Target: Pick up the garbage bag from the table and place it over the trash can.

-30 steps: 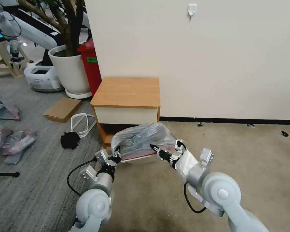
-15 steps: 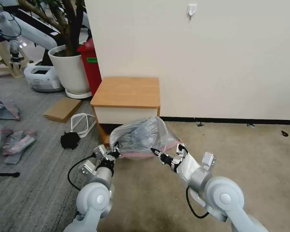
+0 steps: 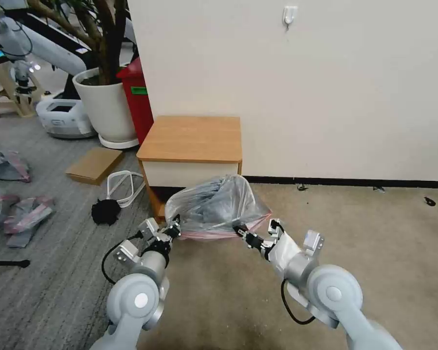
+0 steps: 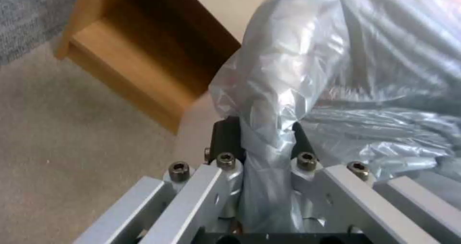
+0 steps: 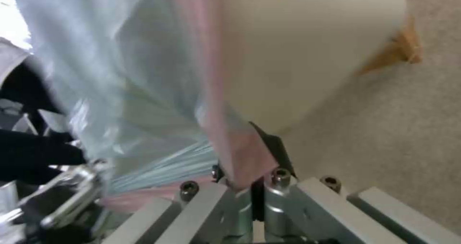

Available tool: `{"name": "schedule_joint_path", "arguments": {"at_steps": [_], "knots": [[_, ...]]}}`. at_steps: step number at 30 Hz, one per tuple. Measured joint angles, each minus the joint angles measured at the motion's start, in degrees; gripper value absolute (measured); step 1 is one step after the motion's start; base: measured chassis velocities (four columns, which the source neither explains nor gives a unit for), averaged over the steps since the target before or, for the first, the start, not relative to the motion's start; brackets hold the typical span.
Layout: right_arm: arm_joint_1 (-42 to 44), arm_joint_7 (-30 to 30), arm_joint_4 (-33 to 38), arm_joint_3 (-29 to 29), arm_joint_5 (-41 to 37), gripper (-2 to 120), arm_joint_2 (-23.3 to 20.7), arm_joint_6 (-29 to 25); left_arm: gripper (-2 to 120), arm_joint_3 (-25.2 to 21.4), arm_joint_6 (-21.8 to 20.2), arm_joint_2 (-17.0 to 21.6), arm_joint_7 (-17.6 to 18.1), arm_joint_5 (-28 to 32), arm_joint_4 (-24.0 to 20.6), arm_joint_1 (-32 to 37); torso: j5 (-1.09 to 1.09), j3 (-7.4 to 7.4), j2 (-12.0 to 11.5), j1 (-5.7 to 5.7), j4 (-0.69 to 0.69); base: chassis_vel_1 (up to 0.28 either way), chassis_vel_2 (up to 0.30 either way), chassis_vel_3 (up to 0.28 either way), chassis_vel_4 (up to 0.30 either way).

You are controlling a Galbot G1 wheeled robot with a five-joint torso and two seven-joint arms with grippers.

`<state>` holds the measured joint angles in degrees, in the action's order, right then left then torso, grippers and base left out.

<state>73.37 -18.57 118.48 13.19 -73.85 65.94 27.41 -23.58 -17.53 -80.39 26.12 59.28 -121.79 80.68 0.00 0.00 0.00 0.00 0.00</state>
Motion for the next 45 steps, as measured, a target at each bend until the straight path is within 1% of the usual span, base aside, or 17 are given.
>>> {"name": "schedule_joint_path", "arguments": {"at_steps": [6,13,17,19,20,22,27,29,31,32,35,36,39,40,41,44,45], "knots": [[-0.55,0.66,-3.18,-0.39,1.77,0,-0.02,-0.83,6,-0.06,-0.88,-0.07,0.74,1.33,-0.70,0.48,0.00,0.00,0.00,0.00,0.00,0.000,0.000,0.000,0.000],[-0.73,0.96,-4.13,-0.46,2.72,0,-0.24,-1.32,6,-0.06,-2.03,-0.20,1.37,1.76,-1.17,1.16,0.00,0.00,0.00,0.00,0.00,0.000,0.000,0.000,0.000],[-0.79,1.41,-5.37,-0.57,3.70,0,-0.47,-1.62,6,-0.04,-3.32,-0.28,2.66,2.17,-1.48,1.78,0.00,0.00,0.00,0.00,-0.01,0.000,0.000,0.000,0.000],[-0.95,1.69,-6.69,-0.60,4.36,0,-0.64,-1.84,7,-0.08,-4.93,-0.23,4.59,3.08,-2.04,2.28,0.00,0.00,0.00,-0.01,0.00,0.000,0.000,0.000,0.000],[-0.95,1.69,-6.69,-0.60,4.36,0,-0.64,-1.84,7,-0.08,-4.93,-0.23,4.59,3.08,-2.04,2.28,0.00,0.00,0.00,-0.01,0.00,0.000,0.000,0.000,0.000],[-0.93,1.78,-7.26,-0.60,4.78,0,-0.78,-2.13,7,-0.36,-6.13,-0.10,5.80,3.58,-2.26,2.61,0.00,0.00,0.00,-0.01,-0.01,0.000,0.000,0.000,0.000],[-0.32,1.79,-6.58,-0.60,6.27,0,-1.02,-2.85,7,-0.83,-6.37,0.15,6.47,3.51,-1.88,2.73,0.00,0.00,0.00,-0.01,0.00,0.000,0.000,0.000,0.000],[-0.18,1.66,-6.27,-0.64,6.62,2,-1.08,-3.08,7,-0.94,-6.36,0.21,6.54,3.40,-1.73,2.65,-0.02,0.00,0.00,0.00,-0.01,0.000,0.000,0.000,0.000],[0.16,1.36,-5.50,-0.86,7.38,14,-1.16,-3.27,7,-0.99,-6.35,0.22,6.58,3.23,-1.33,2.43,0.00,0.00,0.00,-0.01,0.00,0.000,0.000,0.000,0.000],[0.16,1.36,-5.50,-0.86,7.38,14,-1.16,-3.27,7,-0.99,-6.35,0.22,6.58,3.23,-1.33,2.43,0.00,0.00,0.00,-0.01,0.00,0.000,0.000,0.000,0.000],[0.68,1.32,-4.80,-1.06,8.84,27,-1.70,-3.70,7,-0.96,-6.35,0.50,6.58,2.72,-0.94,2.47,0.00,0.00,0.00,0.00,-0.01,0.000,0.000,0.000,0.000],[0.68,1.32,-4.80,-1.06,8.84,27,-1.70,-3.70,7,-0.96,-6.35,0.50,6.58,2.72,-0.94,2.47,0.00,0.00,0.00,0.00,-0.01,0.000,0.000,0.000,0.000],[1.38,2.18,-4.38,-1.19,12.58,42,-2.52,-4.72,6,-1.20,-6.45,1.29,6.58,2.22,-0.55,2.76,0.00,0.00,0.00,-0.01,-0.01,0.000,0.000,0.000,0.000],[1.38,2.18,-4.38,-1.19,12.58,42,-2.52,-4.72,6,-1.20,-6.45,1.29,6.58,2.22,-0.55,2.76,0.00,0.00,0.00,-0.01,-0.01,0.000,0.000,0.000,0.000],[1.48,2.49,-4.38,-1.28,13.62,45,-2.66,-5.13,6,-1.26,-6.49,1.42,6.58,2.21,-0.52,2.78,0.00,0.00,0.00,0.00,-0.01,0.000,0.000,0.000,0.000],[2.06,3.88,-4.25,-1.77,18.39,60,-3.37,-7.35,6,-1.58,-7.42,2.29,6.45,2.36,-0.45,3.01,0.00,0.00,0.00,0.00,-0.01,0.000,0.000,0.000,0.000],[2.06,3.88,-4.25,-1.77,18.39,60,-3.37,-7.35,6,-1.58,-7.42,2.29,6.45,2.36,-0.45,3.01,0.00,0.00,0.00,0.00,-0.01,0.000,0.000,0.000,0.000]]}}
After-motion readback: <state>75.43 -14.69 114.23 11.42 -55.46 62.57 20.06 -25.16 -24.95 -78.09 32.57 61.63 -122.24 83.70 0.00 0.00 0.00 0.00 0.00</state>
